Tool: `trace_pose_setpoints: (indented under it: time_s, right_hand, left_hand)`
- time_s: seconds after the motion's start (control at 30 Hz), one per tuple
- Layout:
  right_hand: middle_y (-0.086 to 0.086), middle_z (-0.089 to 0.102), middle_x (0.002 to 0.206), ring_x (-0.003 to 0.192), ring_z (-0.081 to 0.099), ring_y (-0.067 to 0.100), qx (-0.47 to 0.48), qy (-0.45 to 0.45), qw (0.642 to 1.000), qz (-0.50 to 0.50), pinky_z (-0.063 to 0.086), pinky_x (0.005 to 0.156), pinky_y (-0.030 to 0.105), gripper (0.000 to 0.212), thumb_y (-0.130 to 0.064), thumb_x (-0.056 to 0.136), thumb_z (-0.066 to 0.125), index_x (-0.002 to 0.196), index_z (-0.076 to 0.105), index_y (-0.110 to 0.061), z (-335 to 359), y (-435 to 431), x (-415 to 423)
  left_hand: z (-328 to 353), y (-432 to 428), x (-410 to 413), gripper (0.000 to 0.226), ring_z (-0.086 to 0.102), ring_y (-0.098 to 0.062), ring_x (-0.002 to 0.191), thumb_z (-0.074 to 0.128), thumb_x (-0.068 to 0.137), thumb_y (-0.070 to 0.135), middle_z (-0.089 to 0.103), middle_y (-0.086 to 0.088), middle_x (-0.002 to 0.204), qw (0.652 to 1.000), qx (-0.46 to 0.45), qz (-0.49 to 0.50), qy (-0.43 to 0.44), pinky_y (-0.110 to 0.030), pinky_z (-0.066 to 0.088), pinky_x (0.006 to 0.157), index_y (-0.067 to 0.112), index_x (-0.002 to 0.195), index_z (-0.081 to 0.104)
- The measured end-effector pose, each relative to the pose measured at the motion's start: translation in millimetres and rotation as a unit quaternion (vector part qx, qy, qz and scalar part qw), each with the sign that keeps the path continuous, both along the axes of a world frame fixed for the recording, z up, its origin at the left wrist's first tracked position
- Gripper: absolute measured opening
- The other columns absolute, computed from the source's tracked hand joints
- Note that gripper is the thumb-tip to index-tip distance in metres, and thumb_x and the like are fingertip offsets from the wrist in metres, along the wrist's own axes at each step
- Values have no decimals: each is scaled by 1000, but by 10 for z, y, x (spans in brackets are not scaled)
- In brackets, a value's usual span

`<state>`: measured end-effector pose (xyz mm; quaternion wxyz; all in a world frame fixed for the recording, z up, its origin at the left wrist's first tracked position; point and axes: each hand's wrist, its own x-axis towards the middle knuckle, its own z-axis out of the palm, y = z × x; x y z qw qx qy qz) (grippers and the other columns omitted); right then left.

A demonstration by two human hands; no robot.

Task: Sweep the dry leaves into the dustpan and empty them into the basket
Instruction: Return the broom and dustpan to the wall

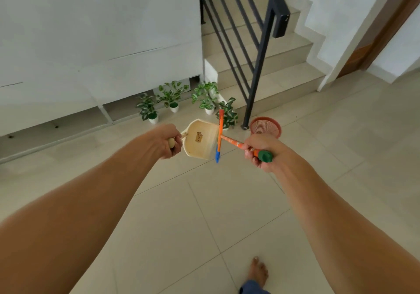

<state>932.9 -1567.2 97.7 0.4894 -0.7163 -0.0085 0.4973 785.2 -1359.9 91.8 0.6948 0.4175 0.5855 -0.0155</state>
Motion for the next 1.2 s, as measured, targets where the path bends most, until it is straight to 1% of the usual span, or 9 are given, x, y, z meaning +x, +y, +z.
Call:
trace_pose_setpoints:
  time_s: [0.2, 0.4, 0.5, 0.57, 0.77, 0.87, 1.0, 1.1, 1.2]
  right_hand:
    - [4, 49, 61, 31, 45, 3, -24, 6, 997, 67, 33, 30, 15, 14, 1, 88, 47, 92, 59, -5, -250, 666, -740]
    - [3, 48, 59, 30, 44, 4, -61, 29, 985, 158, 32, 31, 13, 10, 0, 88, 48, 87, 56, -7, -482, 1522, -1235]
    - [3, 49, 63, 30, 45, 4, -73, 41, 975, 204, 34, 31, 14, 11, -1, 88, 49, 95, 57, -5, -592, 2036, -1388]
    - [3, 48, 64, 30, 45, 4, -79, 43, 969, 230, 34, 30, 14, 15, -1, 88, 49, 99, 57, -5, -681, 2437, -1473]
    - [3, 48, 62, 30, 44, 5, -102, 47, 940, 322, 35, 31, 15, 13, -1, 87, 47, 97, 55, -4, -800, 3780, -1716]
    - [2, 48, 61, 30, 44, 5, -112, 49, 916, 381, 36, 30, 16, 14, -1, 87, 45, 96, 55, -5, -755, 4456, -1857]
    - [1, 46, 59, 31, 41, 5, -122, 39, 892, 432, 35, 30, 16, 22, -6, 88, 42, 106, 55, -5, -736, 5314, -2120]
    - [1, 44, 58, 32, 38, 4, -118, 41, 885, 449, 34, 29, 14, 23, -8, 89, 37, 106, 52, -3, -721, 5921, -2349]
    - [2, 45, 58, 33, 39, 4, -123, 27, 872, 473, 34, 29, 14, 28, -7, 87, 36, 108, 53, 0, -757, 6521, -2653]
  left_hand:
    - [-212, 469, -934, 8, 40, -5, 28, 44, 101, 2, 48, -4, 62, 997, -19, 74, 12, -13, 31, 26, 5, 101, 51]
    - [-422, 1019, -1677, 11, 38, -5, 27, 41, 101, 1, 47, -5, 47, 987, -29, 156, 26, -11, 31, 27, 6, 97, 50]
    - [-512, 1372, -1986, 11, 38, -7, 26, 42, 100, -1, 47, -5, 60, 978, -33, 205, 35, -11, 33, 29, 6, 101, 49]
    - [-586, 1655, -2160, 12, 38, -7, 25, 43, 99, -3, 47, -5, 63, 970, -36, 236, 43, -11, 34, 29, 6, 105, 49]
    - [-654, 2532, -2585, 12, 37, -8, 27, 44, 98, -4, 48, -6, 58, 946, -42, 315, 70, -11, 33, 29, 6, 103, 49]
    - [-599, 2945, -2794, 10, 37, -7, 28, 43, 99, -2, 49, -5, 53, 934, -54, 346, 64, -11, 32, 29, 5, 100, 50]
    - [-540, 3456, -3097, 11, 37, -6, 26, 43, 100, -1, 48, -4, 46, 919, -49, 386, 68, -11, 32, 28, 4, 95, 51]
    - [-536, 3893, -3331, 8, 36, -7, 25, 45, 99, -1, 47, -5, 42, 904, -62, 419, 57, -11, 32, 27, 5, 101, 50]
    - [-600, 4377, -3610, 7, 36, -7, 24, 45, 100, 0, 48, -7, 40, 899, -65, 428, 57, -11, 32, 27, 6, 101, 48]
